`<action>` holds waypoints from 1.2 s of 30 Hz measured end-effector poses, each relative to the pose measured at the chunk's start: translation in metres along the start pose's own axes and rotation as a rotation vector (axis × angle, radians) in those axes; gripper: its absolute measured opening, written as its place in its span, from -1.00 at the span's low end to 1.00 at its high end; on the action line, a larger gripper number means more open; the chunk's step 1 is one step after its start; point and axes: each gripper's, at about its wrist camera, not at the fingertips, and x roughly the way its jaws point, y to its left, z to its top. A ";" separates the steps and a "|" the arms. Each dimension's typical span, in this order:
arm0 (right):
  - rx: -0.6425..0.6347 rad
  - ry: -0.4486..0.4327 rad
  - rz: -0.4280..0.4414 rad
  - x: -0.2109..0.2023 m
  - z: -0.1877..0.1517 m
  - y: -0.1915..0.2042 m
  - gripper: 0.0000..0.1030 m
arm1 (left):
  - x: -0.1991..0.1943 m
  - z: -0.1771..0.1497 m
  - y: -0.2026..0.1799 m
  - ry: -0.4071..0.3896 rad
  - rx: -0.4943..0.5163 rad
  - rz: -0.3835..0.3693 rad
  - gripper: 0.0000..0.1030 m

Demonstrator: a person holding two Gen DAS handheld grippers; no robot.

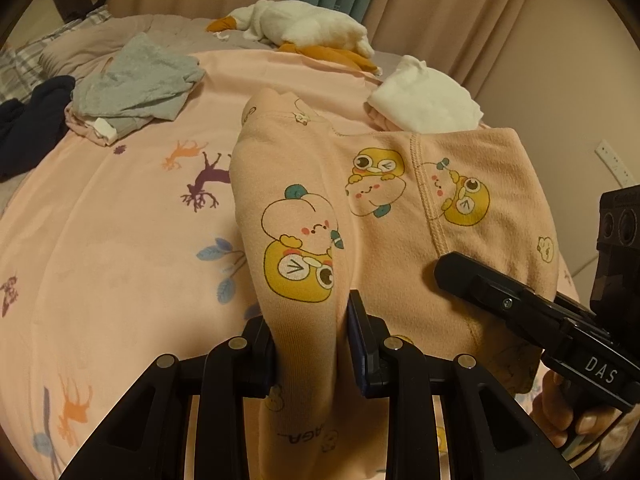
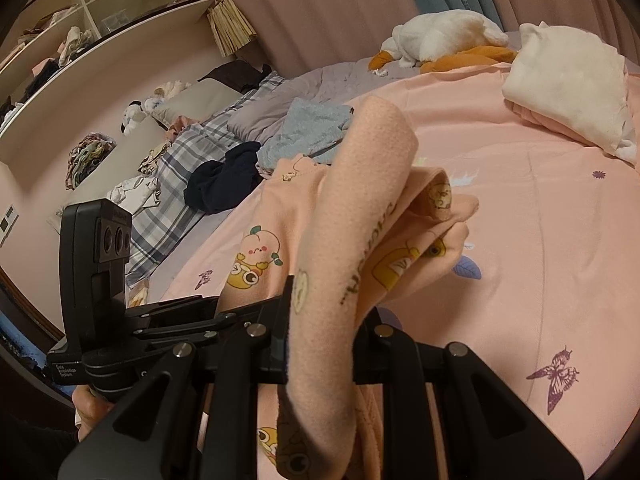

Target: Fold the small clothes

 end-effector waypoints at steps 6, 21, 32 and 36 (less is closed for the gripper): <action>0.007 0.013 -0.002 0.011 0.002 -0.003 -0.61 | 0.009 0.003 0.005 0.015 -0.010 0.004 -0.46; 0.012 0.038 -0.007 0.036 0.008 -0.005 -0.61 | 0.026 0.011 0.018 0.038 -0.025 0.019 -0.46; 0.024 0.062 -0.005 0.056 0.012 -0.014 -0.61 | 0.039 0.015 0.024 0.063 -0.031 0.030 -0.47; 0.026 0.068 0.000 0.062 0.012 -0.018 -0.60 | 0.043 0.015 0.025 0.070 -0.033 0.036 -0.47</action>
